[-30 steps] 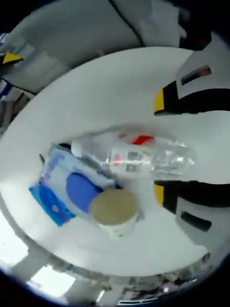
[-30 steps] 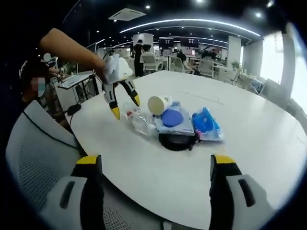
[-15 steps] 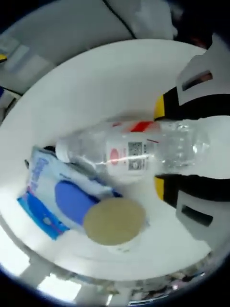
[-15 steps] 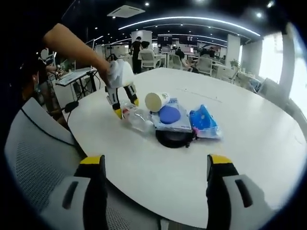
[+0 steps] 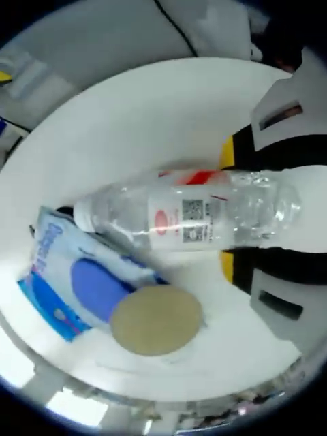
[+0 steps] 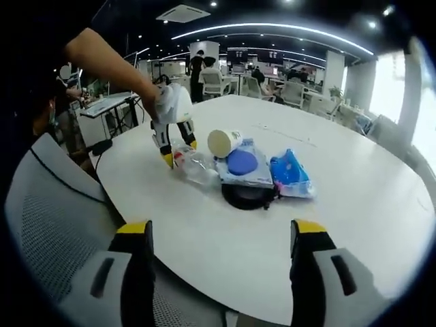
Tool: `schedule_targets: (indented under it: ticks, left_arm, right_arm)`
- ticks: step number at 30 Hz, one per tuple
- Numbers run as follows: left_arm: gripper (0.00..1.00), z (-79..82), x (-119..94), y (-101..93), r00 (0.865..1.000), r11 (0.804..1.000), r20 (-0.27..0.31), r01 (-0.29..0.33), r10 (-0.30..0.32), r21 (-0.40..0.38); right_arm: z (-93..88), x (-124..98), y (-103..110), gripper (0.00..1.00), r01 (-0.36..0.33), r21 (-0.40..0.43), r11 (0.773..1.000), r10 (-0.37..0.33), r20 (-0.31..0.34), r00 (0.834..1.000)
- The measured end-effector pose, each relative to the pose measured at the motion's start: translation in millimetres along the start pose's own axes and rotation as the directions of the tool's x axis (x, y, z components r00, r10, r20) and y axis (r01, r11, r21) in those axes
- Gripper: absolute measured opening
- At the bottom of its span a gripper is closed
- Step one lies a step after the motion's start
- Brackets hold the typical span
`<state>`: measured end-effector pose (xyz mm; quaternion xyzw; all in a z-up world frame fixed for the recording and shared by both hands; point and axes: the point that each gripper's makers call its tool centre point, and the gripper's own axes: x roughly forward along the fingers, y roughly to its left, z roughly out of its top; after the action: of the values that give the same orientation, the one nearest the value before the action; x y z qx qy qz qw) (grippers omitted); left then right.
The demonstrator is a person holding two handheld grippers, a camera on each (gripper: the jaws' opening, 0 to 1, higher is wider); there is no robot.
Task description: Arrange the tabletop items into an orderly group along one side of the table until the central work area is clear of visible clutter.
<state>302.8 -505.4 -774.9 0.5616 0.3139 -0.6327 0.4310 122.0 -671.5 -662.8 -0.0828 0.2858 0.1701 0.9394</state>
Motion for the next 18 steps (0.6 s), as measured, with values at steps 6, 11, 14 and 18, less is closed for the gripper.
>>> schedule_targets:
  ticks: [6, 11, 14, 18]
  left_arm:
    - [0.37, 0.4, -7, -3.6, 1.0, 1.0, 0.012, -0.013, 0.013, -0.007]
    - [0.37, 5.7, -18, -7.5, 0.998, 0.999, 0.049, -0.031, 0.032, -0.013]
    - [0.36, 8.1, -23, -10.8, 0.997, 0.999, 0.067, -0.036, 0.037, -0.021]
    - [0.36, 7.9, -27, -21.3, 0.998, 0.999, 0.061, -0.014, 0.017, -0.043]
  right_arm:
    - [1.4, 0, -2, 0.82, 0.007, -0.005, 1.0, -0.006, 0.005, 1.0]
    - [3.0, 0, -1, 0.81, 0.002, -0.005, 1.0, -0.002, 0.012, 1.0]
    - [3.8, 0, 0, 0.81, -0.001, -0.004, 1.0, 0.001, 0.015, 1.0]
    - [4.8, 0, 1, 0.8, -0.007, 0.003, 1.0, 0.007, 0.02, 1.0]
